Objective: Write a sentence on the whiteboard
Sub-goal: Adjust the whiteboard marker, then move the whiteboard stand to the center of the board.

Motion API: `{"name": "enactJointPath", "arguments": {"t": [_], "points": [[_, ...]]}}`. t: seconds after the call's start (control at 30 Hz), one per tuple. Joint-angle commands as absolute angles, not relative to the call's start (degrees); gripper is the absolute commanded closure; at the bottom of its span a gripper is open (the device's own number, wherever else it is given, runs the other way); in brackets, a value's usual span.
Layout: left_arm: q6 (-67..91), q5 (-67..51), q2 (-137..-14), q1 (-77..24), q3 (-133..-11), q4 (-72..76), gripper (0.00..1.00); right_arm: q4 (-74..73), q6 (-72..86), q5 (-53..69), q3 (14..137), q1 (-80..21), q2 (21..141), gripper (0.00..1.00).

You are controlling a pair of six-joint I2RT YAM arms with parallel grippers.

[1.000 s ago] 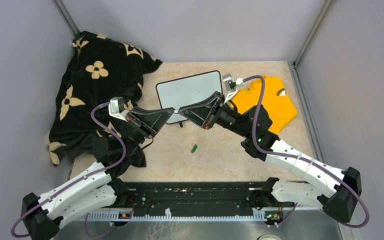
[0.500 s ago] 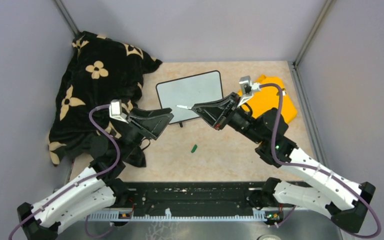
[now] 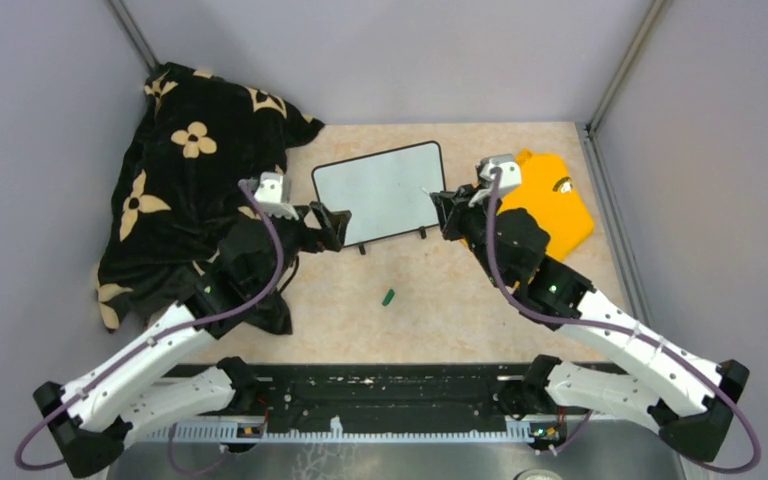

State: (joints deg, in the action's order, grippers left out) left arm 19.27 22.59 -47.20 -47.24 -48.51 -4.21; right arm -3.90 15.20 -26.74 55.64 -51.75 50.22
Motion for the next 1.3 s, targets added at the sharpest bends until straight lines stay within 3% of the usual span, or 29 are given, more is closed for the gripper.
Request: {"name": "enactJointPath", "arguments": {"t": [0.0,0.13,0.23,0.4,0.77,0.97,1.07,1.27], "points": [[14.35,34.23,-54.11,-47.16,-54.53,-10.99,0.01,-4.52,12.33,-37.21,56.38,-52.12,52.42,1.0],[10.12,34.85,-60.1,-46.28,-55.78,-9.73,0.01,1.44,12.22,-37.01,52.43,-51.97,52.54,1.0],[9.45,24.77,-61.08,-41.25,-54.04,-7.35,0.01,3.42,12.78,-33.1,50.81,-50.61,53.09,1.0],[16.91,8.84,-58.7,-24.55,-48.32,-2.57,0.01,4.24,15.01,-21.41,49.13,-44.94,54.4,1.0],[24.87,-10.1,-61.13,-21.36,-38.4,11.24,0.01,9.09,14.87,-20.8,45.42,-44.54,56.64,1.0],[31.32,-10.41,-65.37,-21.31,-37.36,10.13,0.02,10.1,15.76,-21.54,42.83,-44.57,56.04,1.0],[28.92,-12.05,-67.86,-21.49,-39.97,5.62,0.08,10.03,16.31,-22.17,42.08,-44.6,55.82,1.0],[29.6,-4.92,-72.29,-22.72,-42.92,-2.84,0.11,9.18,16.33,-22.38,41.67,-44.59,55.19,1.0]]}}
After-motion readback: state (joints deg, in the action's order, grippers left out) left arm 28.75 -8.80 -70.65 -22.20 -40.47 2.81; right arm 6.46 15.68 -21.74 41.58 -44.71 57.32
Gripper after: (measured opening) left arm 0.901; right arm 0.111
